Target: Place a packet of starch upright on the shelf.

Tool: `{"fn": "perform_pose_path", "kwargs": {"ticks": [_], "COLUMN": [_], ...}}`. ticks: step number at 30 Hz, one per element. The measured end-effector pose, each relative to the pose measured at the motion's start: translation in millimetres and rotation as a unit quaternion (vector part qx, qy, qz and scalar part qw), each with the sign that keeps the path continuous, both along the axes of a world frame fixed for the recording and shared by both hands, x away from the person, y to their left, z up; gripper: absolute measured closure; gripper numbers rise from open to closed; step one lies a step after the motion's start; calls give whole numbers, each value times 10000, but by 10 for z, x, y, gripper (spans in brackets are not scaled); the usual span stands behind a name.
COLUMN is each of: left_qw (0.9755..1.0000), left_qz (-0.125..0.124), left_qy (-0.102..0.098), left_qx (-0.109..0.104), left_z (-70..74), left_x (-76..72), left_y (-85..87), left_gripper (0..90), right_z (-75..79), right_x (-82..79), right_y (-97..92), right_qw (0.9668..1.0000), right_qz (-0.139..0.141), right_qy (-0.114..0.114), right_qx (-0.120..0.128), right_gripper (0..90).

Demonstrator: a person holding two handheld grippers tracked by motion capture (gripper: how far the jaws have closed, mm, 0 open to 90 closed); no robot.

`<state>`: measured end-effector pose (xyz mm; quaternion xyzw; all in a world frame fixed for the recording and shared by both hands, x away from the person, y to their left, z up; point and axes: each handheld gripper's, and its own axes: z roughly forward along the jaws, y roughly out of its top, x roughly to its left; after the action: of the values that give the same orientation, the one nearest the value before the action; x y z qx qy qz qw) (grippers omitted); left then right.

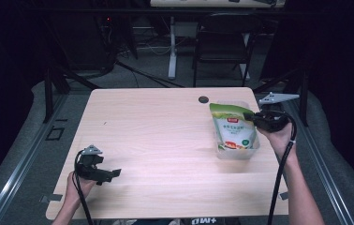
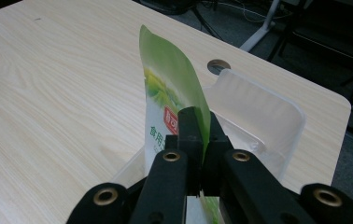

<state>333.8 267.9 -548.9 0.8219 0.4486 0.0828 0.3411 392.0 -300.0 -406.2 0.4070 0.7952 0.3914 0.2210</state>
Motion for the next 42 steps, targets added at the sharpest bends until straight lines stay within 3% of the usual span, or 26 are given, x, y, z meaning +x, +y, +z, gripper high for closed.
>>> {"fn": "perform_pose_path", "kwargs": {"ticks": [9,24,35,40,42], "left_qw": [10000,10000,10000,10000,10000], "left_qz": [16,20,3,-9,6], "left_qy": [-5,-17,11,-15,-53], "left_qx": [-3,27,27,51,48], "left_z": [-2,-7,-3,4,2], "left_x": [0,4,10,1,1], "left_y": [2,0,-7,-16,-16], "left_gripper": [17,17,17,17,17], "right_z": [-112,-385,-313,-290,-271], "right_x": [2,37,62,33,18], "right_y": [-181,-417,-368,-352,-345], "right_qw": [9992,9952,9958,9954,9954], "right_qz": [-348,-916,-900,-937,-930], "right_qy": [-16,99,1,85,135], "right_qx": [217,324,180,194,193], "right_gripper": [900,900,895,776,670]}}
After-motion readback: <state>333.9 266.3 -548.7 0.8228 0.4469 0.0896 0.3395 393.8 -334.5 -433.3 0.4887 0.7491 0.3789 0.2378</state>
